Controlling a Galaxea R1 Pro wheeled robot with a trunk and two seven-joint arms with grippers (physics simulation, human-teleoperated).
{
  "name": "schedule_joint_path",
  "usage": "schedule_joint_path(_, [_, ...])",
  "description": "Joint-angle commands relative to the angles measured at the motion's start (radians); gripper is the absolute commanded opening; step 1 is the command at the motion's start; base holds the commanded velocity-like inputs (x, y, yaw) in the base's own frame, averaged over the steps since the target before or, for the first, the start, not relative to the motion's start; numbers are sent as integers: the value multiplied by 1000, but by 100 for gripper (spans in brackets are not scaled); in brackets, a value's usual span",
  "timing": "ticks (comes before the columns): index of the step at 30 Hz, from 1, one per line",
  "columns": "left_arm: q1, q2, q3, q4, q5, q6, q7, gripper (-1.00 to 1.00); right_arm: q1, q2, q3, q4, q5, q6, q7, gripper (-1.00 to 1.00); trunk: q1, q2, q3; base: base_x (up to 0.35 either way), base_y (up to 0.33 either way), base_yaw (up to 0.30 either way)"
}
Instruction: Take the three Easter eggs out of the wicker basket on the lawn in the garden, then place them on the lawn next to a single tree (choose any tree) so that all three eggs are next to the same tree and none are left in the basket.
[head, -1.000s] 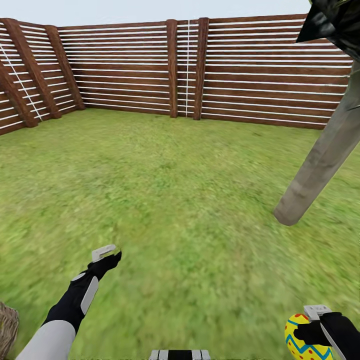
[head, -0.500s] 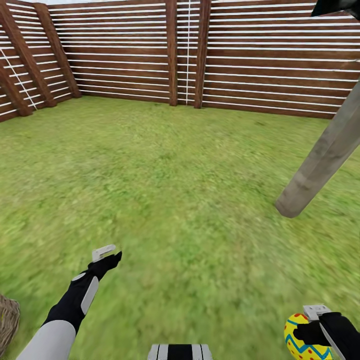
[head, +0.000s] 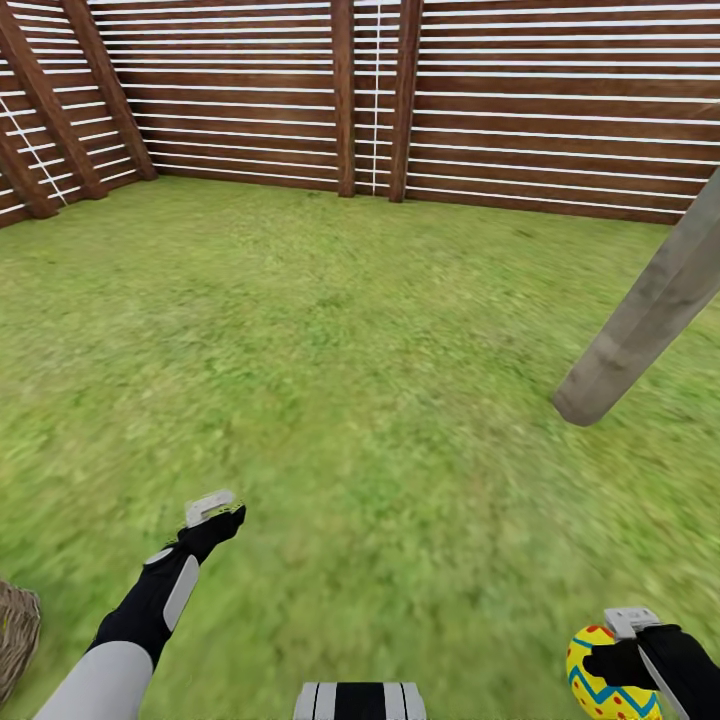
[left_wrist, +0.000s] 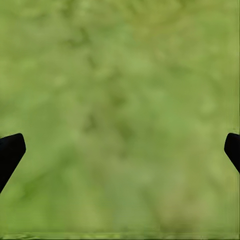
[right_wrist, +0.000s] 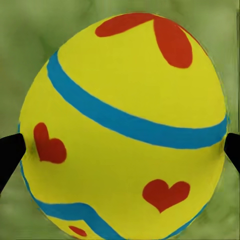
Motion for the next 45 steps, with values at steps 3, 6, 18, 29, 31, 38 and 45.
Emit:
schedule_joint_path(3, [0,-9,3,15,11,5,-5,100,0,1,-3,-2,8,-8,8,100,0,0,-1,0,0,0])
schedule_joint_path(6, [0,-13,3,17,10,5,-5,100,0,1,-2,-2,8,-9,8,100,0,0,-1,0,0,0])
schedule_joint_path(18, [0,-6,6,58,12,5,-4,100,0,13,-2,0,10,-9,6,100,-2,1,19,0,0,0])
schedule_joint_path(29, [0,-13,4,67,9,6,4,100,0,17,-3,-1,5,-13,9,100,-7,3,61,0,0,0])
schedule_joint_path(31, [0,-14,3,71,9,6,4,100,0,21,-2,-2,8,-11,6,100,-8,4,69,0,0,19])
schedule_joint_path(38, [0,-18,2,108,8,6,2,100,0,19,-11,-2,6,-16,9,100,-11,6,95,0,0,221])
schedule_joint_path(45, [0,-28,0,149,8,4,2,100,0,19,-10,-47,-2,-34,11,100,-15,7,120,0,0,232])
